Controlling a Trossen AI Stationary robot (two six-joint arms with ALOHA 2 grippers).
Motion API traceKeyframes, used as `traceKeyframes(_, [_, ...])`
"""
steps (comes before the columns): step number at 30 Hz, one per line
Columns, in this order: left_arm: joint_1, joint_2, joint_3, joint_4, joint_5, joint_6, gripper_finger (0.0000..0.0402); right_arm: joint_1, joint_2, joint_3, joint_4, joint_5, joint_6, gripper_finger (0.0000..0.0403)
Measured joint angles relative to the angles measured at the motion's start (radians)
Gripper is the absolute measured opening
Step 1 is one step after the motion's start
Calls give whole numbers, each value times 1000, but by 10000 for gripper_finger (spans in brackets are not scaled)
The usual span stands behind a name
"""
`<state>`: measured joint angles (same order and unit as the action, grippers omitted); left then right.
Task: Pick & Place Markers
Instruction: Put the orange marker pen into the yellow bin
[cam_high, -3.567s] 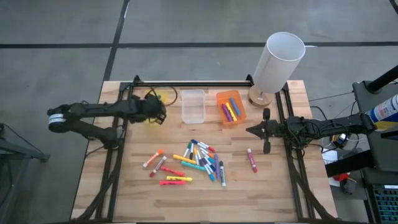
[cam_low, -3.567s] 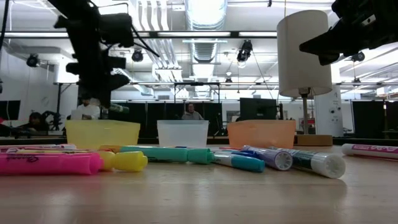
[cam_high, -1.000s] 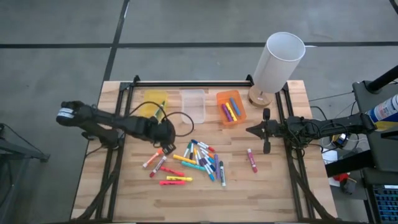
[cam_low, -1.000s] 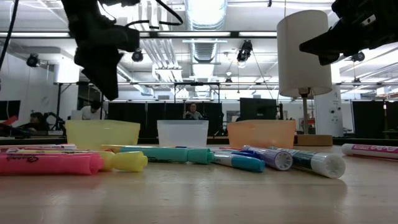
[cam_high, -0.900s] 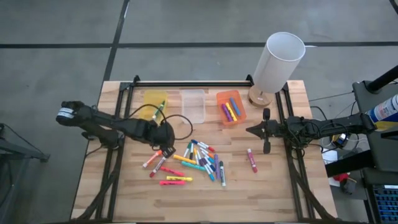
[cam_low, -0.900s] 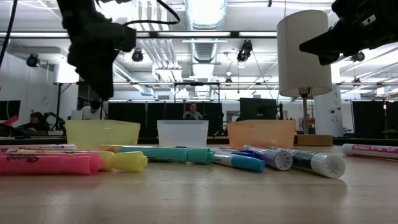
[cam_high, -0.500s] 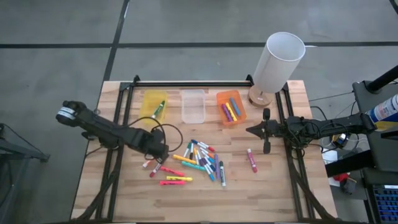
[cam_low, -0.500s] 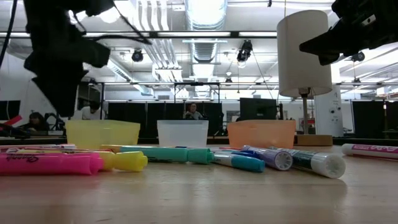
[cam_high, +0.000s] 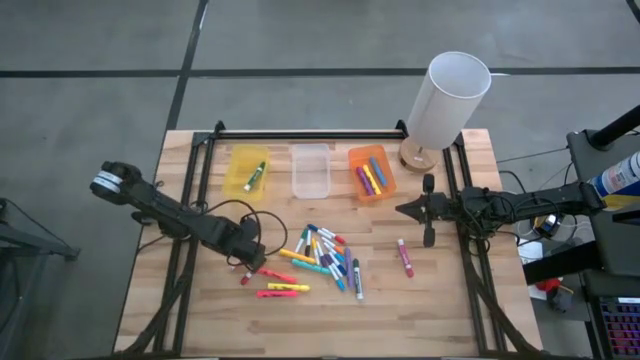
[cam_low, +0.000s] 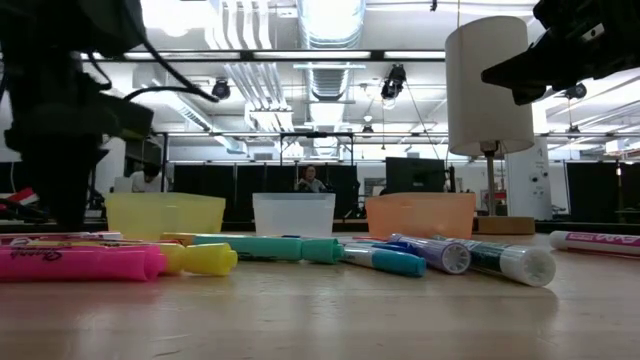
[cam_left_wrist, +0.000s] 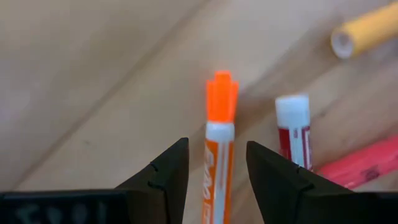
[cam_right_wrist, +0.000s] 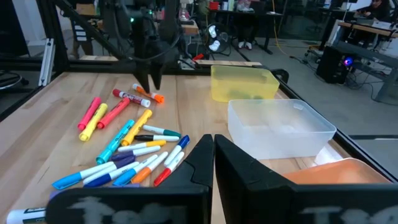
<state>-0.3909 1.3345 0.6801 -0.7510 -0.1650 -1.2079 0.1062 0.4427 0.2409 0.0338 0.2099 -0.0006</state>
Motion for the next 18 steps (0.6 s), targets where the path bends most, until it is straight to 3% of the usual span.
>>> traceKeyframes(11, [-6, 0, -77, 42, -7, 4, 148, 0, 0, 0, 0, 0, 0, 8])
traceKeyframes(18, [-6, 1, -80, 45, -20, 57, 60, 0, 0, 0, 0, 0, 0, 8])
